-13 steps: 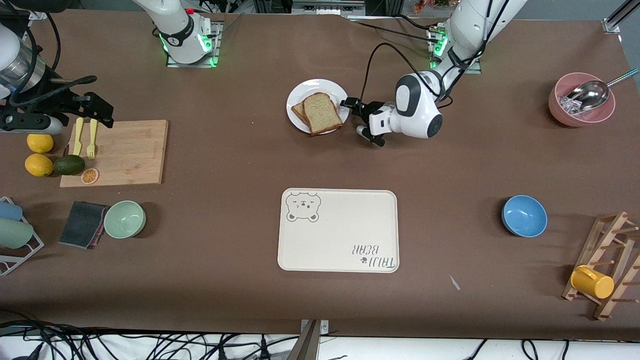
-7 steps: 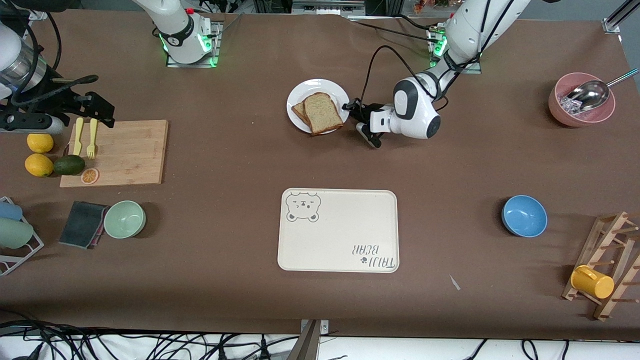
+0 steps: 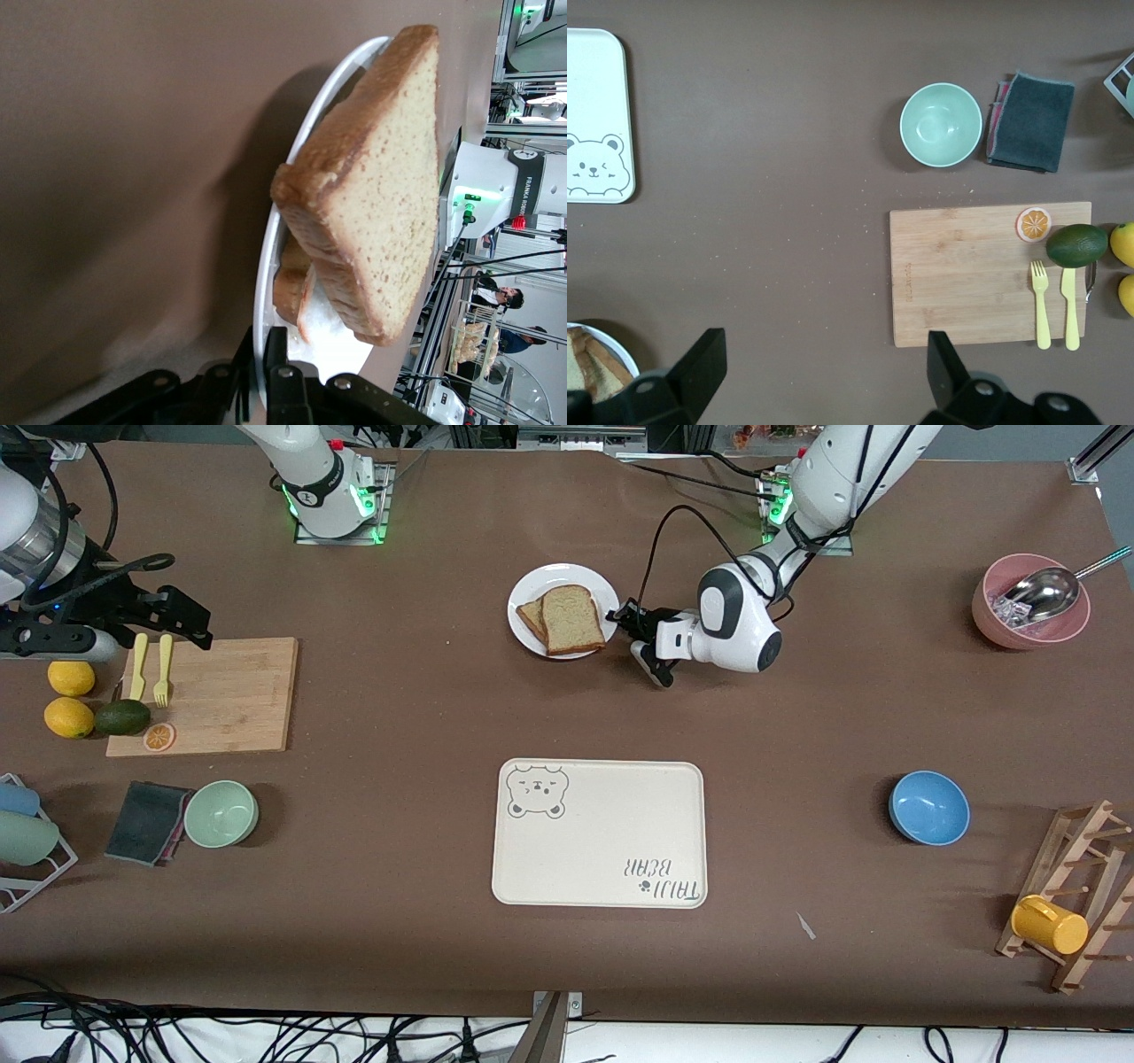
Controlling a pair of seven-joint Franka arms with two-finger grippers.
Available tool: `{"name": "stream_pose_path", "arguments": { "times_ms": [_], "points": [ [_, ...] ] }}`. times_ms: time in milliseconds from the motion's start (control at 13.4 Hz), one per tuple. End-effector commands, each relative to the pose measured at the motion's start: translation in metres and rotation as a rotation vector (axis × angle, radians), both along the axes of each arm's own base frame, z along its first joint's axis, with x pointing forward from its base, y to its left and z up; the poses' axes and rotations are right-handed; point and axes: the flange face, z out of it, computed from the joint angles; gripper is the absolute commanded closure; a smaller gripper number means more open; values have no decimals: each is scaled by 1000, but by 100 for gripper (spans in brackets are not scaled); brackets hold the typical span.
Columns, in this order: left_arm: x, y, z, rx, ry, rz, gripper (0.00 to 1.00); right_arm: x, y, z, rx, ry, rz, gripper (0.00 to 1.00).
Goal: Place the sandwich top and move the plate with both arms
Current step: 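Grasp the white plate rim with the left gripper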
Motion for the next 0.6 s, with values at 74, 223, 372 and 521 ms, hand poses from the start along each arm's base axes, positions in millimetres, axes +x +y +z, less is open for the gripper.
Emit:
{"name": "stream_pose_path", "arguments": {
  "times_ms": [74, 223, 372, 521],
  "points": [
    [22, 17, 20, -63, 29, 68, 100, 1, 7, 9, 15, -17, 8, 0],
    [31, 27, 26, -88, 39, 89, 100, 0, 7, 9, 17, -15, 10, 0],
    [38, 32, 30, -113, 57, 100, 100, -1, 6, 10, 17, -13, 10, 0],
    [56, 37, 41, -152, 79, 128, 100, -1, 6, 7, 17, -6, 7, 0]
  ]
}}
